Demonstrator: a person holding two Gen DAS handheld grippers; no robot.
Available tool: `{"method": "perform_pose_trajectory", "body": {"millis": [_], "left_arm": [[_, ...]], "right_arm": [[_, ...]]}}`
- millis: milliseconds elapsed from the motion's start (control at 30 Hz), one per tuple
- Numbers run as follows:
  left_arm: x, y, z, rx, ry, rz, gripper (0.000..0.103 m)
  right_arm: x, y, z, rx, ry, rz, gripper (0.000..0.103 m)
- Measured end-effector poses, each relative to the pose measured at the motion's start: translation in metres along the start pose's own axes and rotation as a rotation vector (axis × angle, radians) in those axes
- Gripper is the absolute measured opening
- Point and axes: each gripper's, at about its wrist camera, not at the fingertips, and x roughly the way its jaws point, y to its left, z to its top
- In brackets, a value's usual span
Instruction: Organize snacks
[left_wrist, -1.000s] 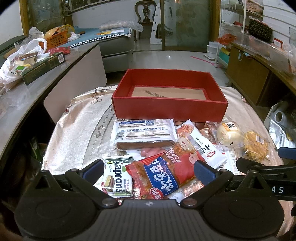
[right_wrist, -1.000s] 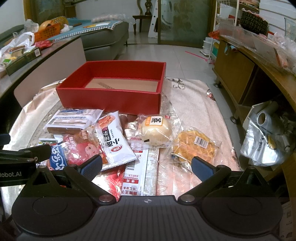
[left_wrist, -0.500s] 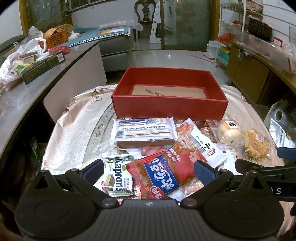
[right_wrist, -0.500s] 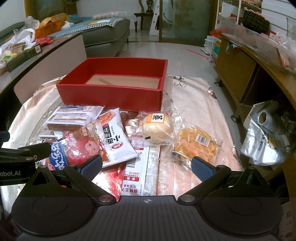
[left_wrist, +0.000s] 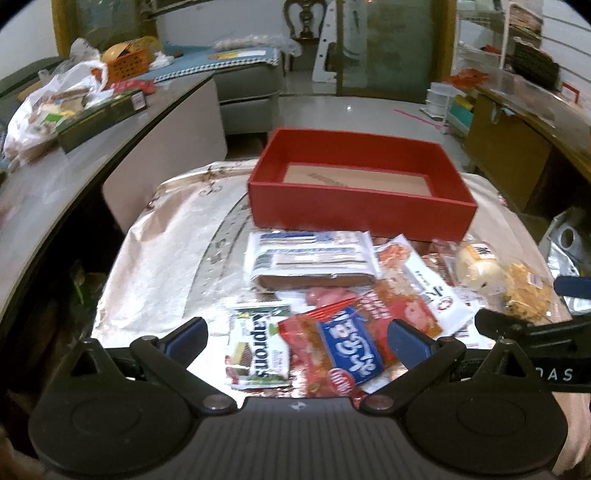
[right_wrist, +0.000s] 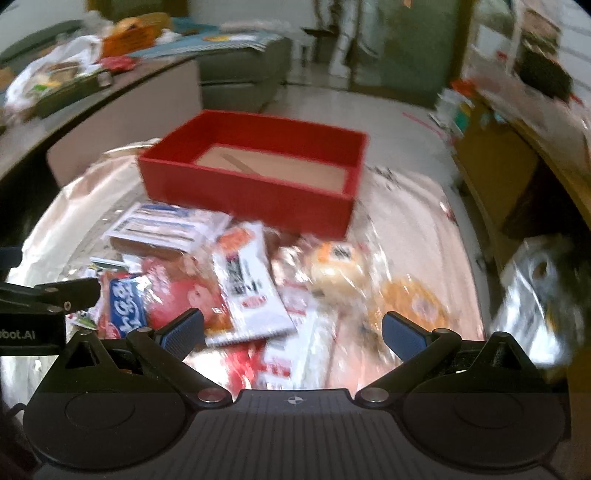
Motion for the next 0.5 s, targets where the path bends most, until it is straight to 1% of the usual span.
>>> {"method": "perform_pose_trajectory", "body": {"millis": [67,167,233,433,500], "left_arm": [[0.001,0.005,0.000,-0.012,0.006,0.011,0.099],[0.003,0.014,0.000,-0.029,0.014,0.026,0.099],[0.005,0.020,-0.001,-0.043,0.019,0.037,0.099],[0.012,0.041,-0.002,-0.090,0.040,0.065,0.099],[0.015,0.045,-0.003,-0.095,0.049,0.075,0.099]], "right_arm": [[0.005,0.007,0.006,-0.039,0.004,0.030,0.103],[0.015,0.024,0.014,-0.130,0.005,0.043,0.103],[0.022,0.035,0.018,-0.181,0.009,0.059,0.101],[0.038,0.058,0.030,-0.289,0.013,0.137,0.099],[0.043,0.065,0.032,-0.321,0.021,0.172,0.095]]}}
